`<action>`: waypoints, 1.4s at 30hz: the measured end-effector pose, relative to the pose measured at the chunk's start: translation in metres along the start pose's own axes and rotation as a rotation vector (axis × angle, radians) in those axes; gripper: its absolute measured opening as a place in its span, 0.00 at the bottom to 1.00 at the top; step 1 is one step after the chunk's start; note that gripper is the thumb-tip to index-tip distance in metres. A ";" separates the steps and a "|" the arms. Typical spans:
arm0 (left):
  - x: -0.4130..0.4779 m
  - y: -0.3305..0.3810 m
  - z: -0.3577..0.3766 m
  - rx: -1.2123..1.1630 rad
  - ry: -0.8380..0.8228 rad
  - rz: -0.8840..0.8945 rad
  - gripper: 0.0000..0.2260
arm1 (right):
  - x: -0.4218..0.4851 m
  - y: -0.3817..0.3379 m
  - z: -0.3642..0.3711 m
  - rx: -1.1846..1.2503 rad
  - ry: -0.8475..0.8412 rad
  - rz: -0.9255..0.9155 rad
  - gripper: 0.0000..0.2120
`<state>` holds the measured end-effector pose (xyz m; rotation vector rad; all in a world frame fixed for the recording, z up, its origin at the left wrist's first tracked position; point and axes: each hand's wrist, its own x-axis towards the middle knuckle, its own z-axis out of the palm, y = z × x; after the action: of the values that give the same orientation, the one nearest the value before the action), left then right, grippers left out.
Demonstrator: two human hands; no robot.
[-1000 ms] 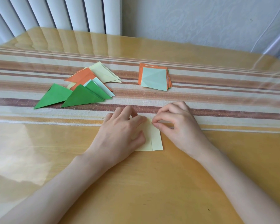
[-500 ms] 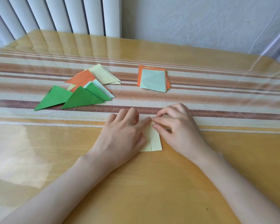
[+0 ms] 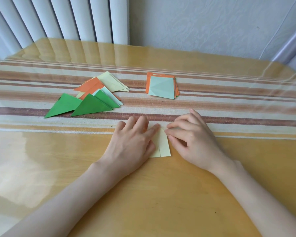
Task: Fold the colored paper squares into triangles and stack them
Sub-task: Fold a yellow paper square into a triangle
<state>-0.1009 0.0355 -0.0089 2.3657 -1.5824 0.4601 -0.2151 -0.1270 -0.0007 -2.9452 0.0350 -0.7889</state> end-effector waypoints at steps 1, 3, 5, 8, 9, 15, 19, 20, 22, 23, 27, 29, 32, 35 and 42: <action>-0.001 0.000 0.000 -0.008 -0.007 -0.006 0.20 | 0.001 -0.003 -0.001 0.089 0.010 0.092 0.16; -0.002 0.000 -0.003 -0.057 -0.018 -0.034 0.21 | 0.003 -0.011 -0.006 0.280 0.014 0.340 0.19; -0.004 0.000 -0.008 -0.142 -0.062 -0.086 0.27 | 0.001 -0.020 -0.007 0.342 -0.025 0.530 0.18; -0.006 0.001 -0.016 -0.228 -0.160 -0.158 0.43 | -0.001 -0.030 -0.005 0.294 -0.065 0.607 0.13; -0.006 0.001 -0.018 -0.226 -0.175 -0.162 0.46 | 0.000 -0.032 -0.005 0.294 -0.080 0.624 0.12; -0.008 0.002 -0.020 -0.225 -0.158 -0.163 0.46 | 0.002 -0.039 0.001 0.363 -0.104 0.612 0.05; -0.011 0.000 -0.025 -0.394 -0.031 -0.193 0.38 | 0.002 -0.037 0.000 0.603 0.009 0.670 0.09; -0.011 -0.001 -0.028 -0.418 -0.013 -0.200 0.37 | 0.002 -0.036 -0.001 0.666 0.034 0.685 0.09; -0.012 -0.003 -0.030 -0.419 0.004 -0.225 0.36 | 0.003 -0.033 -0.002 0.740 0.058 0.701 0.08; -0.012 -0.005 -0.029 -0.404 0.022 -0.233 0.35 | 0.003 -0.032 -0.002 0.751 0.061 0.703 0.08; -0.011 -0.011 -0.023 -0.331 0.071 -0.271 0.27 | 0.006 -0.027 -0.003 0.720 0.026 0.667 0.10; -0.010 -0.017 -0.018 -0.269 0.041 -0.212 0.28 | 0.009 -0.021 -0.006 0.680 -0.047 0.620 0.09; -0.005 -0.028 -0.014 -0.277 -0.038 -0.054 0.23 | 0.018 -0.012 -0.015 0.685 -0.218 0.537 0.06; -0.001 -0.037 -0.011 -0.278 -0.082 0.083 0.15 | 0.027 -0.007 -0.015 0.625 -0.230 0.526 0.05; 0.011 -0.050 -0.004 -0.455 -0.012 0.095 0.10 | 0.030 -0.006 0.018 0.302 -0.001 0.387 0.05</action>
<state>-0.0513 0.0463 -0.0026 1.9612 -1.6064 0.0865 -0.1798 -0.1205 -0.0009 -2.5387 0.4308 -0.6652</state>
